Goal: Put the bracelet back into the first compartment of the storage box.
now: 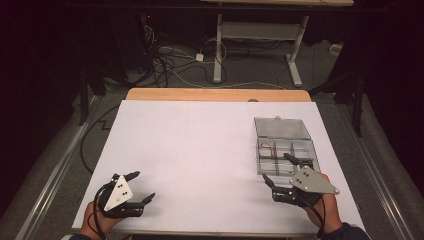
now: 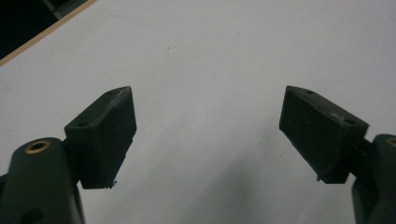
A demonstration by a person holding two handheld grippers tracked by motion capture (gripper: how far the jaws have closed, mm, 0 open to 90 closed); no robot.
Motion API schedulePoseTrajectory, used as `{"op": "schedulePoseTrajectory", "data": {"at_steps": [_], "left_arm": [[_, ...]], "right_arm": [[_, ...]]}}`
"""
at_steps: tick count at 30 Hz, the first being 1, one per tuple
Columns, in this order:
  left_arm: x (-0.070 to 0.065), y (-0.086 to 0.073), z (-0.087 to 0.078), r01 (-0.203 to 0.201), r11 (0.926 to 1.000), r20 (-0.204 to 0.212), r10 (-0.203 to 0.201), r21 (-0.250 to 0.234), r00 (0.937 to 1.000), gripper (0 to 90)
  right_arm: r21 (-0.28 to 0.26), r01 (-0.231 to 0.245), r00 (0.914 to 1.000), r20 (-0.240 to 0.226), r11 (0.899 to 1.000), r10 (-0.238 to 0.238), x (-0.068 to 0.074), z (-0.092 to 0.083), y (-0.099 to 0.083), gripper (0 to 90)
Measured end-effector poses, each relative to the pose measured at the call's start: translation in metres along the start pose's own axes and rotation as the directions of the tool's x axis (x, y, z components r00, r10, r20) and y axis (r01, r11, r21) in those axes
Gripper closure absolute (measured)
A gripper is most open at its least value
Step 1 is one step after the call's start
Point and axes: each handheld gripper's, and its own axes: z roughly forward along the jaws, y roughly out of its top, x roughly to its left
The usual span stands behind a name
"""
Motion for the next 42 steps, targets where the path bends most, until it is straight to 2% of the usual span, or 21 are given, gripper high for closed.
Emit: {"op": "schedulePoseTrajectory", "data": {"at_steps": [16, 27, 31, 33, 39, 42], "left_arm": [[-0.001, 0.001, 0.001, -0.011, 0.9999, 0.006, 0.011, 0.002, 0.9999, 17.6], [0.000, 0.002, 0.004, -0.005, 1.0000, 0.014, 0.005, -0.001, 0.9999, 17.6], [-0.001, 0.002, 0.005, -0.012, 0.9999, 0.017, 0.012, 0.001, 0.9998, 17.6], [-0.001, 0.002, 0.005, -0.014, 0.9999, 0.017, 0.014, 0.002, 0.9998, 17.6], [-0.003, 0.003, 0.004, -0.023, 0.9997, 0.015, 0.023, 0.006, 0.9996, 17.6], [-0.003, 0.003, 0.003, -0.020, 0.9998, 0.017, 0.020, 0.002, 0.9997, 17.6]], "right_arm": [[0.035, 0.008, 0.9999, 0.006, 0.999, -0.008, -0.004, -0.011, -0.023, 15.9], [0.066, -0.022, 0.9994, 0.027, 0.998, 0.021, -0.013, -0.019, -0.047, 16.0], [0.070, -0.054, 0.9980, 0.037, 0.996, 0.051, -0.016, -0.023, -0.057, 16.1], [0.087, -0.040, 0.9985, 0.040, 0.995, 0.037, -0.016, -0.023, -0.061, 16.1], [0.099, -0.046, 0.9984, 0.038, 0.994, 0.043, -0.017, -0.023, -0.066, 16.1], [0.087, -0.048, 0.9983, 0.037, 0.995, 0.045, -0.016, -0.024, -0.065, 16.1]]}}
